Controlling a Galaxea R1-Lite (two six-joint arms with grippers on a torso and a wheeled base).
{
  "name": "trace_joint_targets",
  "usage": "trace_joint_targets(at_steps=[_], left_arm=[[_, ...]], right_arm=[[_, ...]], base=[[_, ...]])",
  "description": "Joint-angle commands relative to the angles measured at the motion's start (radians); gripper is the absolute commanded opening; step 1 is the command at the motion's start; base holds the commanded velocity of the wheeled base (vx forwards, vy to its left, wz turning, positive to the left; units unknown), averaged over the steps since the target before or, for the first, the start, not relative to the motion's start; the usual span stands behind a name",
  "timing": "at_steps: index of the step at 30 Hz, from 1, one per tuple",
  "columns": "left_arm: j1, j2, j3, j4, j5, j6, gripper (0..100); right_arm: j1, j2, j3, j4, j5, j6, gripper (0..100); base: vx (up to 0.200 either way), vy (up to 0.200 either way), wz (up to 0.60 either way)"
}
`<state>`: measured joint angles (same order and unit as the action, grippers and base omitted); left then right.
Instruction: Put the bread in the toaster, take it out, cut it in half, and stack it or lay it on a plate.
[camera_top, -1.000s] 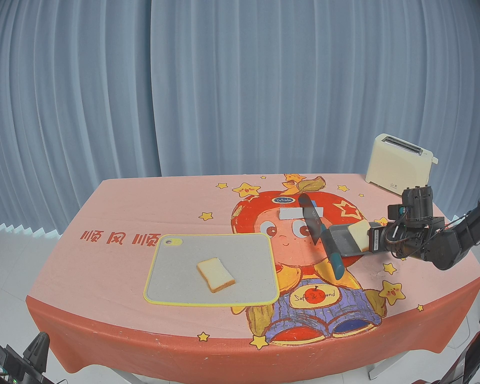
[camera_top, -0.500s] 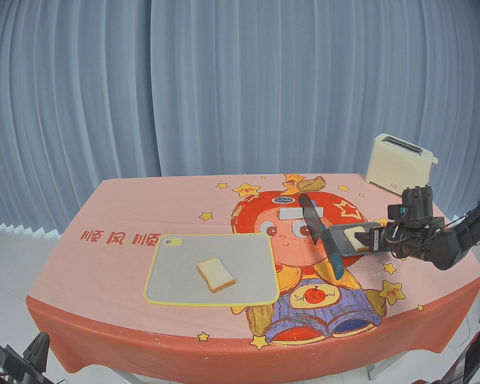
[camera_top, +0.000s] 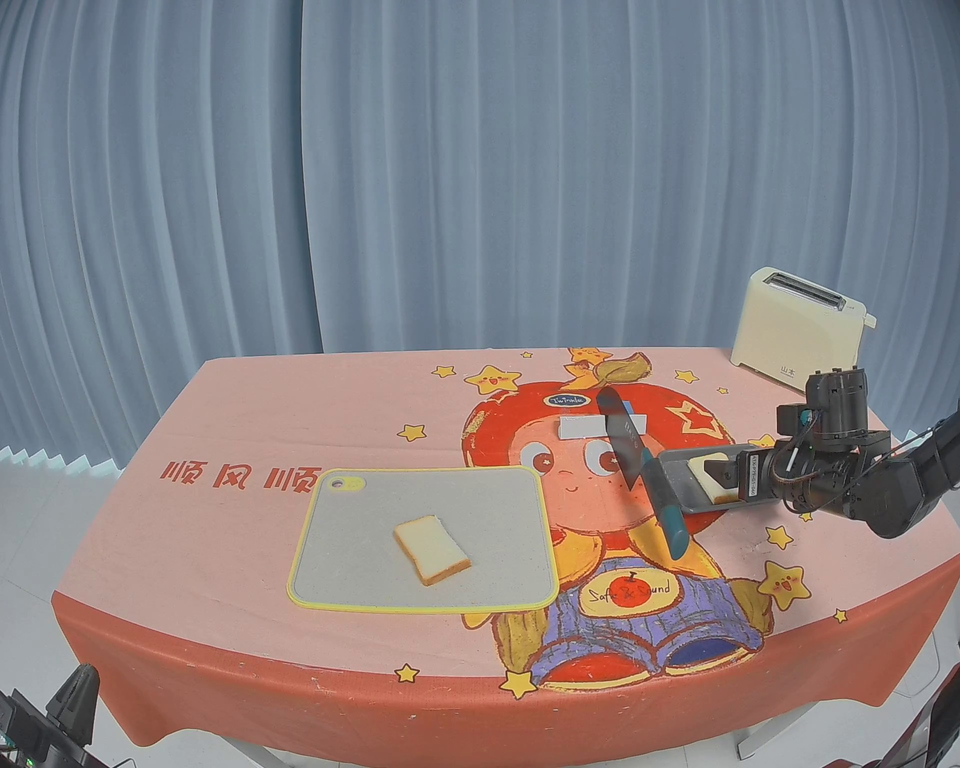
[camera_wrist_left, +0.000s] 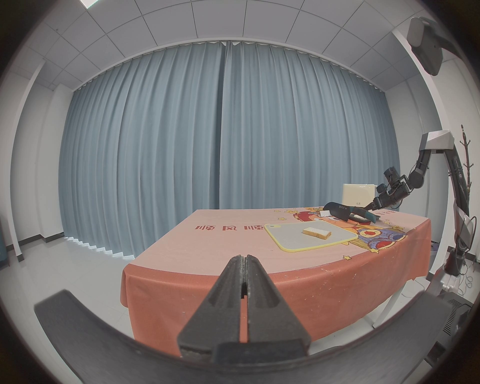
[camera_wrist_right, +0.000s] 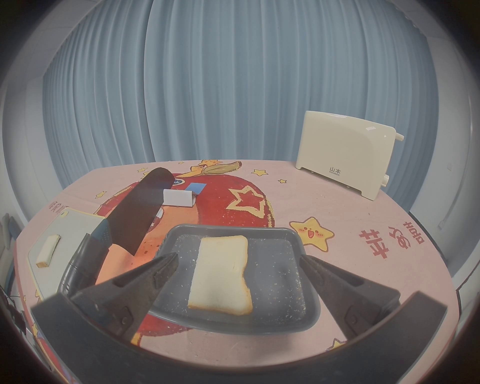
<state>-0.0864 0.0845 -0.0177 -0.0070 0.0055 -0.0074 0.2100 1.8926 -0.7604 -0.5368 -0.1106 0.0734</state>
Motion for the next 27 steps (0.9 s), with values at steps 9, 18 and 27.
trace_joint_targets(at_steps=[9,18,27], left_arm=[[0.0,0.001,0.018,-0.001,0.001,0.0,0],[0.0,0.001,0.018,-0.001,0.001,0.0,0],[0.0,0.001,0.018,-0.001,0.001,0.0,0]], right_arm=[[0.0,-0.082,0.004,0.0,0.002,0.0,100],[0.026,-0.164,0.027,0.0,0.002,-0.004,100],[0.065,-0.211,0.047,0.001,0.002,-0.006,100]], base=[[0.0,0.0,0.0],[0.0,0.0,0.0],[0.0,0.0,0.0]])
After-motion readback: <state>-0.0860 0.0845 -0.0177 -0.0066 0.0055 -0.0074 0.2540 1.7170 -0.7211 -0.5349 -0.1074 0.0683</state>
